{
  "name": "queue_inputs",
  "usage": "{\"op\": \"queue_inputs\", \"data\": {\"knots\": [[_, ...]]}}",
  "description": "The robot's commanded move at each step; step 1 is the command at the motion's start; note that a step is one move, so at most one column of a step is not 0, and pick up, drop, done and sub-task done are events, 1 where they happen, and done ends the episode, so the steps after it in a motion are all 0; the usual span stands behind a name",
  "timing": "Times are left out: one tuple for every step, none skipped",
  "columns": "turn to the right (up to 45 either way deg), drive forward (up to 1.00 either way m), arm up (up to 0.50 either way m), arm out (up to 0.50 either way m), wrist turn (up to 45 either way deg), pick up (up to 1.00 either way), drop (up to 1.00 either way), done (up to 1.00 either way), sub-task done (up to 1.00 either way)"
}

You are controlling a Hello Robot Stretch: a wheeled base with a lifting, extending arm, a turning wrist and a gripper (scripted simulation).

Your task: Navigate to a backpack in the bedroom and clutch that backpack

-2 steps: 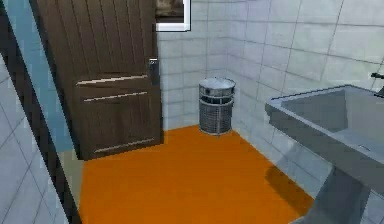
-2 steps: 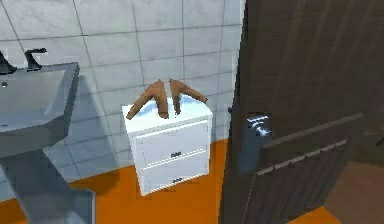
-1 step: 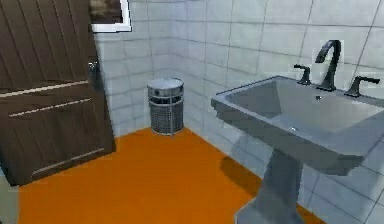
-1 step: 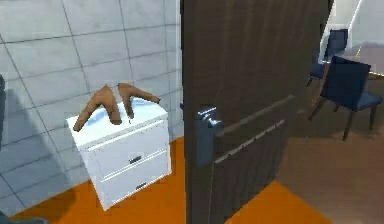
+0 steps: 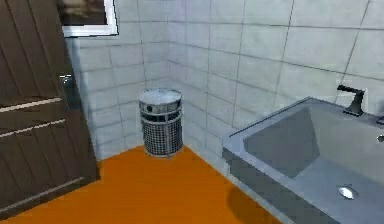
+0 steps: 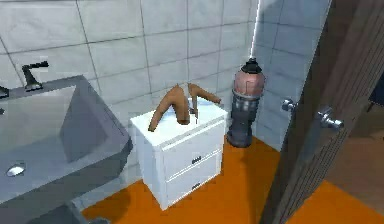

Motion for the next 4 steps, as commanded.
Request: {"op": "queue_inputs", "data": {"knots": [[-45.0,0.00,0.00,0.00,0.0,0.00,0.00,0.00,0.00],[-3.0,0.00,0.00,0.00,0.0,0.00,0.00,0.00,0.00],[0.0,1.00,0.00,0.00,0.0,0.00,0.00,0.00,0.00],[-21.0,0.00,0.00,0.00,0.0,0.00,0.00,0.00,0.00]]}}
